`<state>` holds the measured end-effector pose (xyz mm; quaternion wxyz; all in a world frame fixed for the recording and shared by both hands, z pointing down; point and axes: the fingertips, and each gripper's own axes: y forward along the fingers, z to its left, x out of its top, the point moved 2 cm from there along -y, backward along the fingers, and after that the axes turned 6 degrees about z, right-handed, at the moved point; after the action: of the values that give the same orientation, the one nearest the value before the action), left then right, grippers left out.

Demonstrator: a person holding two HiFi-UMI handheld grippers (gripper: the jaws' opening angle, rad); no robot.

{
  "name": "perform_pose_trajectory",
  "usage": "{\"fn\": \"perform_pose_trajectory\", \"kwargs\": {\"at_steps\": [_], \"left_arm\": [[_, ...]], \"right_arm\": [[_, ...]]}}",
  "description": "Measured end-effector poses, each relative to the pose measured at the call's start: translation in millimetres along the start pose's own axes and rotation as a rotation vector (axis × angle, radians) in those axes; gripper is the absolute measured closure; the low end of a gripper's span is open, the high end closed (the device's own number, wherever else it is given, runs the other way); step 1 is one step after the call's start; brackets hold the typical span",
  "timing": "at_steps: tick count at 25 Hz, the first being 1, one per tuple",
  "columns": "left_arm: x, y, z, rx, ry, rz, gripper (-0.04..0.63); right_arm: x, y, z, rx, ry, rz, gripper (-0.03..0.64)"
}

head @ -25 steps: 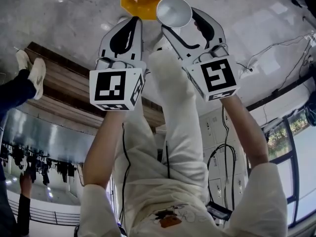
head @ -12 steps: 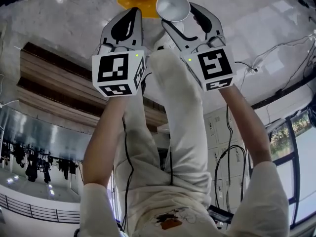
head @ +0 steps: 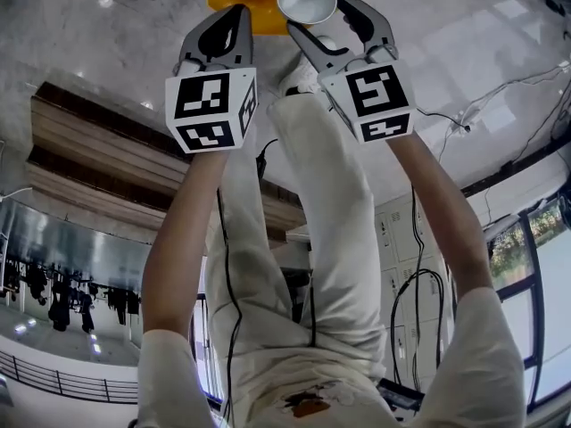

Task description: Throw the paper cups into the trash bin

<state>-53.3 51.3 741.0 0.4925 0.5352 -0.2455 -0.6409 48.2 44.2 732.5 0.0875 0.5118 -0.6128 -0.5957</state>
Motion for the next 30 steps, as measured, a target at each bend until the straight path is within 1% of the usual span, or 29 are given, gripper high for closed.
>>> {"fn": "perform_pose_trajectory", "kwargs": {"at_steps": [5,9,10,16,20,22,25,27,30], "left_arm": [[-10,24,7,0.016,-0.027,0.03,0.591],[-12,33,5,0.013,-0.011,0.042,0.591],[-12,33,5,0.012,-0.005,0.043,0.59],[1,18,-9,-0.002,0.014,0.042,0.59],[18,-14,-29,-0.016,0.032,0.035,0.591],[29,-35,-41,-0.023,0.036,0.029,0.59],[47,-69,-59,-0.034,0.029,0.014,0.591],[60,-95,-71,-0.037,0.028,0.008,0.591],[86,-136,-89,-0.046,0.038,-0.019,0.589]], "right_arm": [[-13,22,-7,-0.009,-0.011,0.029,0.316],[-23,32,-9,0.015,0.053,0.061,0.31],[-23,33,-10,0.018,0.067,0.064,0.29],[-11,8,-13,0.001,0.07,0.05,0.294],[13,-31,-12,-0.022,0.082,0.012,0.374],[27,-54,-11,-0.03,0.11,-0.005,0.47],[48,-90,-5,-0.04,0.116,-0.022,0.546],[64,-116,2,-0.044,0.11,-0.034,0.567],[89,-156,14,-0.05,0.112,-0.064,0.583]]}}
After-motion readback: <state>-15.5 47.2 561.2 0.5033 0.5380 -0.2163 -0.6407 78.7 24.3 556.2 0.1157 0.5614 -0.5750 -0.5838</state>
